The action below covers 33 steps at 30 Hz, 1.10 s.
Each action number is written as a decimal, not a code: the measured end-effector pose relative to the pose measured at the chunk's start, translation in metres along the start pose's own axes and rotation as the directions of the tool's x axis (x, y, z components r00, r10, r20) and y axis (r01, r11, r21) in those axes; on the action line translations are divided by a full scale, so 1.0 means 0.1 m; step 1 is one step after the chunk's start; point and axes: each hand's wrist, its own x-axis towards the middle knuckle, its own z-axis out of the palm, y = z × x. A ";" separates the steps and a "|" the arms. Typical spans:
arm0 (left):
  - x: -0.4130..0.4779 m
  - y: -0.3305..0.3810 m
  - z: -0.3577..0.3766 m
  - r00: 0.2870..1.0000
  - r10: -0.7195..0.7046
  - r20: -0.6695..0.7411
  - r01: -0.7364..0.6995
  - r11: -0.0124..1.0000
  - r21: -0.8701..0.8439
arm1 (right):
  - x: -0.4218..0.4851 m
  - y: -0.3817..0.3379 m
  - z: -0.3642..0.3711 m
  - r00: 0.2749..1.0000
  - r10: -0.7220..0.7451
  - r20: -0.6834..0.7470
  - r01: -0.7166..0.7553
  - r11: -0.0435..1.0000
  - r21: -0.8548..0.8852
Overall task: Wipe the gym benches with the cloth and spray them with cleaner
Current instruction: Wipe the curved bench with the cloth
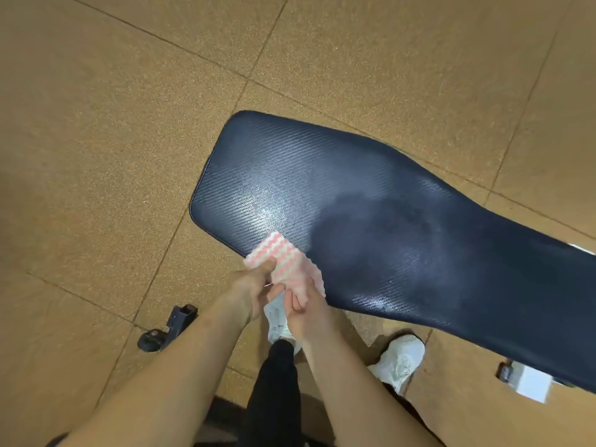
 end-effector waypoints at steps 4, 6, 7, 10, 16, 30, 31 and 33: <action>-0.16 -0.28 0.26 0.998 -0.059 0.029 0.058 0.998 0.011 | -0.07 -0.35 -0.24 0.996 0.084 0.029 -0.086 0.995 0.053; -0.24 -0.44 0.44 0.997 -0.069 0.032 0.068 0.998 0.012 | -0.12 -0.47 -0.42 0.983 0.145 0.110 -0.165 0.966 0.200; -0.29 -0.51 0.52 0.997 -0.074 0.034 0.074 0.997 0.009 | -0.09 -0.53 -0.53 0.993 0.104 0.050 -0.114 0.958 0.263; -0.43 -0.72 0.76 0.992 -0.110 0.065 0.109 0.994 0.010 | -0.11 -0.70 -0.73 1.000 -0.001 -0.025 0.005 0.986 0.168; -0.62 -1.11 1.23 0.991 -0.116 0.073 0.114 0.993 0.041 | -0.15 -1.20 -1.10 0.995 0.073 -0.074 -0.051 0.963 0.264; -0.93 -1.92 2.28 0.991 -0.103 0.091 0.093 0.990 0.110 | -0.17 -2.08 -1.94 0.997 0.062 -0.040 -0.039 0.902 0.430; -0.94 -1.99 2.35 0.991 -0.104 0.089 0.093 0.989 0.119 | -0.21 -2.16 -1.99 0.998 0.043 -0.035 -0.023 0.895 0.445; -0.98 -2.10 2.52 0.990 -0.108 0.088 0.094 0.985 0.147 | -0.27 -2.30 -2.14 0.999 0.010 -0.044 0.011 0.893 0.449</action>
